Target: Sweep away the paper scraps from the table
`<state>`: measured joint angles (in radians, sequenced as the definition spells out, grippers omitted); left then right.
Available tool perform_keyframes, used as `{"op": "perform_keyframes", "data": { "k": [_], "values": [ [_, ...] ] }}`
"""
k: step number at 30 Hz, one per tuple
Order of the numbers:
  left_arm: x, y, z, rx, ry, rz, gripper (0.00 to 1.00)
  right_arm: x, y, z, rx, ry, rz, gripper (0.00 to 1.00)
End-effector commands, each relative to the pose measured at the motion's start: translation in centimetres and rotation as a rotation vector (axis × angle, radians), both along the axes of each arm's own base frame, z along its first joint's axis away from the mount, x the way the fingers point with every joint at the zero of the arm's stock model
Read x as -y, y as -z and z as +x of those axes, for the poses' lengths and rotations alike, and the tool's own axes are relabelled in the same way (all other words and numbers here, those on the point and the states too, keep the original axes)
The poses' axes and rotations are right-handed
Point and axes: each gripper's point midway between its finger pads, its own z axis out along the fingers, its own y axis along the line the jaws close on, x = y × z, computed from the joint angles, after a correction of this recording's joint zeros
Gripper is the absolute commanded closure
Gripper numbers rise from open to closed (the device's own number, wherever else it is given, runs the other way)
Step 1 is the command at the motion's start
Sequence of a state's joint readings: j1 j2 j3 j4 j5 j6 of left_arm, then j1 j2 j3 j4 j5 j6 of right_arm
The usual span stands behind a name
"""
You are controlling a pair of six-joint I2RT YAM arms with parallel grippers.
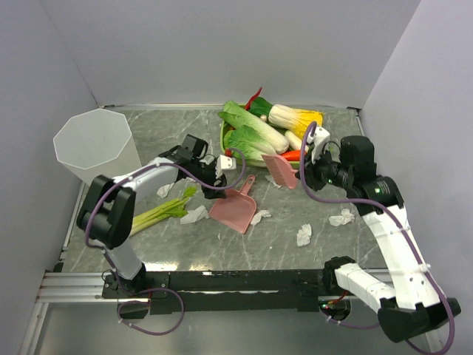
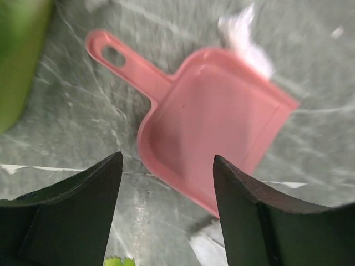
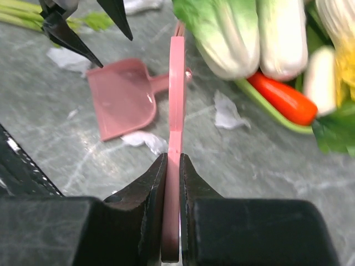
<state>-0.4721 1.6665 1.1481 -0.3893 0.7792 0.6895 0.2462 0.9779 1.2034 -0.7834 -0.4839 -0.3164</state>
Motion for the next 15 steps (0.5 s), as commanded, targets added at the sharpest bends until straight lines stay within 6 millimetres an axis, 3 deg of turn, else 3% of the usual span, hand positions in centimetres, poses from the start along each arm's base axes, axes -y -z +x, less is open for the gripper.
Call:
{"op": "perform_keyframes", "data": {
  "k": [1, 6, 8, 11, 15],
  "values": [
    [1.1, 1.4, 3.8, 0.234, 0.066, 0.054, 0.29, 2.4, 0.8, -0.6, 0.035, 0.112, -0.052, 1.00],
    [2.9, 3.2, 5.2, 0.257, 0.106, 0.108, 0.32, 2.7, 0.6, -1.1, 0.034, 0.128, -0.041, 1.00],
    [3.4, 4.5, 4.9, 0.233, 0.136, 0.126, 0.34, 2.9, 0.4, -0.9, 0.039, 0.137, -0.041, 1.00],
    [4.2, 4.9, 4.9, 0.209, 0.142, 0.109, 0.39, 3.1, 0.2, -0.5, 0.050, 0.150, -0.044, 1.00],
    [4.9, 5.7, 3.7, 0.145, 0.168, 0.121, 0.54, 3.0, 0.4, -0.1, 0.041, 0.156, -0.029, 1.00]
  ]
}}
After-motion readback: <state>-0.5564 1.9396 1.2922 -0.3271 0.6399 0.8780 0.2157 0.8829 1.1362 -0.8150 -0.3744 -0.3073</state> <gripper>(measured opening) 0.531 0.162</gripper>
